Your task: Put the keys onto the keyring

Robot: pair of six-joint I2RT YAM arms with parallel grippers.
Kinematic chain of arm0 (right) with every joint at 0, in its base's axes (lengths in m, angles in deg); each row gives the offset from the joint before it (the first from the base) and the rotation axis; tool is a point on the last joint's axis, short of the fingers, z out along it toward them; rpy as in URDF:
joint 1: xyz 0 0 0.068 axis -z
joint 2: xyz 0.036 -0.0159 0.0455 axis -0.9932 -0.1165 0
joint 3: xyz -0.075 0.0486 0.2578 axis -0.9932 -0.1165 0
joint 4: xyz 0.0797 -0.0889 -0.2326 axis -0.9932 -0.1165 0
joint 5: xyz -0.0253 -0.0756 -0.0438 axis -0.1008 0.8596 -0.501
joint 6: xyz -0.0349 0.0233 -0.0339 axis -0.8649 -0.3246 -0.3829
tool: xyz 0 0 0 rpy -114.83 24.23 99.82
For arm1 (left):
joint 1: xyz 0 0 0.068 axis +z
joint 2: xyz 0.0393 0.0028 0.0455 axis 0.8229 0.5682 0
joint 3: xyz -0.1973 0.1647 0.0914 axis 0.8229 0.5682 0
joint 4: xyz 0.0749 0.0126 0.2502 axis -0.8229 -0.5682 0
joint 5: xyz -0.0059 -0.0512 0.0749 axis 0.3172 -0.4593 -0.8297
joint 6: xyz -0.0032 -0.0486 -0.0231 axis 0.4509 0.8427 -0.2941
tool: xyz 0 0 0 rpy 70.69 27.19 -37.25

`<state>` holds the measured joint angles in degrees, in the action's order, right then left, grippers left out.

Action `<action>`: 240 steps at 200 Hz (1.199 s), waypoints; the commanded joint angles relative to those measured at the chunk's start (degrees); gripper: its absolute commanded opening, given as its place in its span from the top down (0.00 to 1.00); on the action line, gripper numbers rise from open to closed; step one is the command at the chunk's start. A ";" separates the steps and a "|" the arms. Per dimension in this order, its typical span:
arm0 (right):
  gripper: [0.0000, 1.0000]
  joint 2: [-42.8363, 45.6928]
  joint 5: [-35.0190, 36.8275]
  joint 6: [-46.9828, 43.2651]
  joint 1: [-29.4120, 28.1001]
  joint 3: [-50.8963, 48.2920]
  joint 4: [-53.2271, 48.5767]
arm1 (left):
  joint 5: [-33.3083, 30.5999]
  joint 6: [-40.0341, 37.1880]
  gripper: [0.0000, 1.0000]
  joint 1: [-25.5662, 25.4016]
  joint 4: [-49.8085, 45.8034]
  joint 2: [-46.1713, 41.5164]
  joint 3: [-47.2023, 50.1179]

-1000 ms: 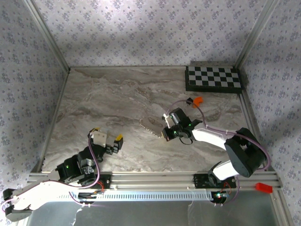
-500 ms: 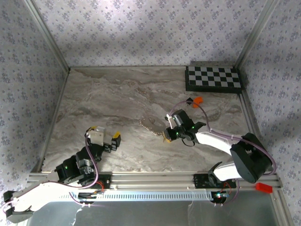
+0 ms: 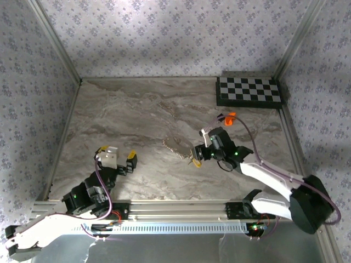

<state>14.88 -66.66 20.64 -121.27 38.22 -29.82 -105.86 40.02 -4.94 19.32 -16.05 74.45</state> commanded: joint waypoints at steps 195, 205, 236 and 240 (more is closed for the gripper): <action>0.00 16.93 15.93 -12.77 27.43 -19.54 25.44 | 8.95 -4.52 0.00 40.99 25.73 21.72 6.16; 0.00 15.60 15.77 -13.02 27.64 -19.67 26.16 | 10.81 -4.56 0.00 42.36 28.86 23.49 7.20; 0.00 12.12 16.60 -12.94 27.95 -21.73 31.83 | 13.49 -4.15 0.00 45.29 34.95 29.59 8.11; 0.00 11.64 16.93 -12.94 27.99 -21.97 32.84 | 13.75 -4.12 0.00 45.54 35.72 30.58 8.11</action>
<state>28.30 -49.72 8.91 -93.77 18.41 -4.25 -95.87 34.34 38.88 46.19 10.76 82.63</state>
